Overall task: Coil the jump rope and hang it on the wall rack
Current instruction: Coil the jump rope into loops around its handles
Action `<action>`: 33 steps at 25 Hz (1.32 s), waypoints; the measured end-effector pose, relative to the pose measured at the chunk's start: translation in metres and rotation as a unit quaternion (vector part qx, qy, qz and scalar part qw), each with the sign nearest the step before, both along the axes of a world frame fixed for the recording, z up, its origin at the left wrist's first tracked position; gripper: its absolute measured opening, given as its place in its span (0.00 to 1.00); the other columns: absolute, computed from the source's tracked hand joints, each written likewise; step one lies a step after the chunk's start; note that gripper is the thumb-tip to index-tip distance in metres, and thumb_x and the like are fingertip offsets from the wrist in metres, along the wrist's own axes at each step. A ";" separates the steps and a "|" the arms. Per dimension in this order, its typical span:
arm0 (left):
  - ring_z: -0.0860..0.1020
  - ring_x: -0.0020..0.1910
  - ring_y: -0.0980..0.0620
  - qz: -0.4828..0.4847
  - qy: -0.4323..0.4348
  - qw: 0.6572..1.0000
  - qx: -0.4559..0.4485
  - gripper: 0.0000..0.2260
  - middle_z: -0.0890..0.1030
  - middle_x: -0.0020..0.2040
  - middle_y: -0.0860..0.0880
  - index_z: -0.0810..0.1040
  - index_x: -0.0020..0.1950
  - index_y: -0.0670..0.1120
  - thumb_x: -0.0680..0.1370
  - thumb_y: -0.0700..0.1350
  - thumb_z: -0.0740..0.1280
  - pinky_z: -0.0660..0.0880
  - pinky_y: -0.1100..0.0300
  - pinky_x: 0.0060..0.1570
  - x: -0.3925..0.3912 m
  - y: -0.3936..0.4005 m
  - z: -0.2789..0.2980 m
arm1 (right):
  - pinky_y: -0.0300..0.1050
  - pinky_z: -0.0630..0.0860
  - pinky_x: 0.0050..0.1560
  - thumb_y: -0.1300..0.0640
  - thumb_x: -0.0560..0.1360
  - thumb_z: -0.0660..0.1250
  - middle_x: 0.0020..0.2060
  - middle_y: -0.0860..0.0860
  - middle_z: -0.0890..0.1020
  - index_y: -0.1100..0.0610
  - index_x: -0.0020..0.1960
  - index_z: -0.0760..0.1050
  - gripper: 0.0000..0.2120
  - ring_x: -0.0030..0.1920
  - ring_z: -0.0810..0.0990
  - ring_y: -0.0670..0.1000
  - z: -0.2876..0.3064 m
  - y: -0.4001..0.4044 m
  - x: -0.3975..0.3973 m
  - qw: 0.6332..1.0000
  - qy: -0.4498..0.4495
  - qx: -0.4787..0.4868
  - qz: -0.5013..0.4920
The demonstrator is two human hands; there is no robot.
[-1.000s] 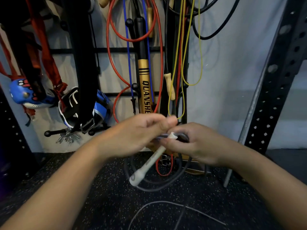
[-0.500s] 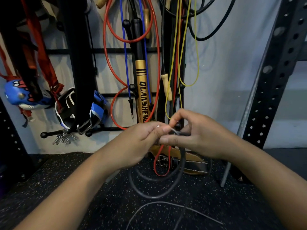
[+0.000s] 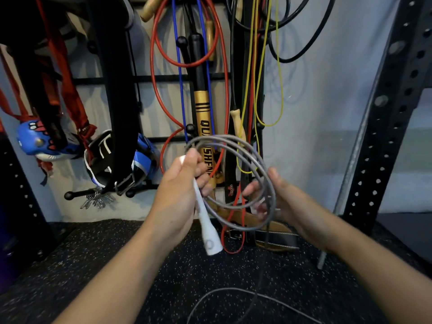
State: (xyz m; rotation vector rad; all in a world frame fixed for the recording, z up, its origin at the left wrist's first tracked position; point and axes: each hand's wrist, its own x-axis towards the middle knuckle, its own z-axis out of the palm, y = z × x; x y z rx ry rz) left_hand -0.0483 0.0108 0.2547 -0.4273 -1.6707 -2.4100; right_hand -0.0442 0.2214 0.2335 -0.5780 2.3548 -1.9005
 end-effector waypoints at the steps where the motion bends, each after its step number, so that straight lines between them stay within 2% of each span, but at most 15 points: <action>1: 0.64 0.30 0.56 0.009 -0.013 0.998 0.065 0.11 0.67 0.33 0.53 0.70 0.47 0.45 0.86 0.49 0.57 0.66 0.60 0.35 -0.001 0.002 0.002 | 0.51 0.80 0.49 0.15 0.59 0.59 0.42 0.50 0.83 0.49 0.53 0.83 0.43 0.41 0.80 0.52 -0.007 -0.005 0.000 0.999 -0.011 -0.022 0.024; 5: 0.63 0.29 0.56 0.070 -0.059 0.975 0.204 0.09 0.66 0.34 0.52 0.69 0.49 0.45 0.87 0.47 0.57 0.67 0.61 0.32 -0.006 0.009 0.010 | 0.49 0.78 0.39 0.15 0.55 0.62 0.51 0.55 0.85 0.51 0.69 0.74 0.55 0.38 0.79 0.54 -0.027 -0.031 0.005 0.992 -0.048 -0.099 0.061; 6: 0.64 0.29 0.56 0.082 -0.073 0.970 0.217 0.08 0.67 0.34 0.52 0.70 0.51 0.44 0.87 0.47 0.58 0.68 0.62 0.31 -0.005 0.013 0.009 | 0.50 0.76 0.37 0.16 0.57 0.64 0.51 0.56 0.86 0.49 0.72 0.71 0.54 0.35 0.78 0.54 -0.030 -0.038 0.005 0.994 -0.040 -0.092 0.054; 8: 0.68 0.28 0.55 0.093 -0.096 0.965 0.227 0.09 0.68 0.34 0.51 0.70 0.50 0.43 0.86 0.47 0.58 0.72 0.61 0.31 -0.003 0.020 0.004 | 0.47 0.73 0.36 0.26 0.68 0.68 0.47 0.56 0.86 0.44 0.73 0.69 0.39 0.32 0.76 0.50 -0.028 -0.050 0.012 0.997 0.015 -0.067 0.036; 10: 0.73 0.32 0.52 0.076 -0.108 0.964 0.230 0.12 0.70 0.33 0.49 0.69 0.47 0.43 0.86 0.48 0.57 0.77 0.58 0.38 0.001 0.025 -0.002 | 0.40 0.68 0.30 0.37 0.74 0.71 0.36 0.54 0.81 0.43 0.67 0.76 0.23 0.28 0.71 0.45 -0.021 -0.056 0.016 0.993 0.043 -0.105 0.018; 12: 0.75 0.38 0.49 0.063 -0.104 0.966 0.229 0.12 0.72 0.33 0.49 0.70 0.48 0.43 0.87 0.49 0.57 0.78 0.54 0.47 0.006 0.028 -0.003 | 0.37 0.64 0.26 0.44 0.76 0.70 0.31 0.53 0.74 0.46 0.60 0.82 0.15 0.26 0.67 0.44 -0.014 -0.057 0.019 0.987 0.032 -0.160 -0.009; 14: 0.75 0.37 0.51 0.075 -0.097 0.967 0.221 0.12 0.75 0.32 0.50 0.72 0.48 0.43 0.86 0.48 0.57 0.77 0.54 0.49 0.010 0.029 -0.004 | 0.37 0.62 0.25 0.48 0.78 0.70 0.30 0.50 0.73 0.50 0.54 0.84 0.09 0.25 0.66 0.44 -0.011 -0.055 0.018 0.980 0.022 -0.191 -0.042; 16: 0.79 0.38 0.51 0.081 -0.104 0.968 0.214 0.12 0.80 0.33 0.50 0.75 0.50 0.42 0.86 0.47 0.58 0.78 0.53 0.51 0.011 0.029 -0.006 | 0.40 0.60 0.26 0.47 0.76 0.71 0.29 0.49 0.72 0.53 0.51 0.83 0.10 0.25 0.65 0.46 -0.009 -0.051 0.014 0.977 0.005 -0.205 -0.054; 20: 0.88 0.48 0.48 0.017 -0.114 0.968 0.221 0.14 0.85 0.46 0.44 0.73 0.67 0.36 0.84 0.42 0.62 0.85 0.52 0.50 0.011 0.026 -0.016 | 0.40 0.58 0.23 0.45 0.76 0.72 0.27 0.48 0.67 0.55 0.48 0.79 0.13 0.24 0.63 0.47 0.003 -0.044 0.004 0.958 -0.033 -0.270 -0.091; 23: 0.88 0.50 0.47 -0.025 -0.132 0.972 0.195 0.14 0.86 0.45 0.45 0.75 0.66 0.36 0.81 0.40 0.66 0.86 0.53 0.45 0.006 0.019 -0.021 | 0.39 0.57 0.21 0.48 0.80 0.69 0.25 0.48 0.65 0.54 0.44 0.76 0.11 0.23 0.60 0.46 0.008 -0.038 -0.001 0.957 -0.024 -0.254 -0.141; 26: 0.87 0.48 0.47 -0.047 -0.144 0.979 0.139 0.14 0.86 0.46 0.44 0.76 0.61 0.39 0.76 0.38 0.69 0.85 0.51 0.49 0.000 0.006 -0.020 | 0.39 0.59 0.21 0.51 0.81 0.67 0.26 0.48 0.66 0.55 0.43 0.75 0.11 0.22 0.61 0.46 0.015 -0.031 -0.003 0.973 0.009 -0.187 -0.136; 29: 0.87 0.51 0.45 -0.016 -0.124 0.991 0.056 0.27 0.88 0.52 0.44 0.75 0.66 0.44 0.68 0.39 0.75 0.83 0.46 0.54 -0.009 -0.016 -0.013 | 0.40 0.60 0.22 0.53 0.81 0.67 0.25 0.54 0.67 0.58 0.40 0.73 0.13 0.22 0.63 0.48 0.027 -0.019 -0.006 0.988 0.061 -0.070 -0.121; 31: 0.83 0.62 0.48 0.014 -0.039 0.994 -0.104 0.37 0.86 0.62 0.49 0.73 0.72 0.54 0.65 0.45 0.81 0.75 0.42 0.67 -0.010 -0.035 0.000 | 0.40 0.63 0.23 0.52 0.80 0.68 0.28 0.66 0.73 0.63 0.41 0.74 0.16 0.23 0.66 0.49 0.034 -0.013 -0.008 0.985 0.109 0.053 -0.121; 32: 0.79 0.67 0.52 0.024 0.022 0.974 -0.222 0.41 0.82 0.67 0.53 0.70 0.73 0.60 0.63 0.51 0.83 0.71 0.42 0.71 -0.007 -0.042 0.009 | 0.40 0.64 0.23 0.51 0.80 0.68 0.31 0.67 0.77 0.63 0.42 0.75 0.16 0.23 0.68 0.47 0.037 -0.012 -0.007 0.977 0.133 0.120 -0.118; 33: 0.75 0.71 0.56 0.026 0.077 0.937 -0.340 0.44 0.78 0.71 0.58 0.67 0.74 0.65 0.61 0.58 0.82 0.67 0.43 0.74 -0.002 -0.045 0.019 | 0.39 0.64 0.24 0.51 0.80 0.69 0.31 0.64 0.78 0.62 0.41 0.76 0.16 0.23 0.68 0.46 0.039 -0.014 -0.006 0.965 0.154 0.182 -0.109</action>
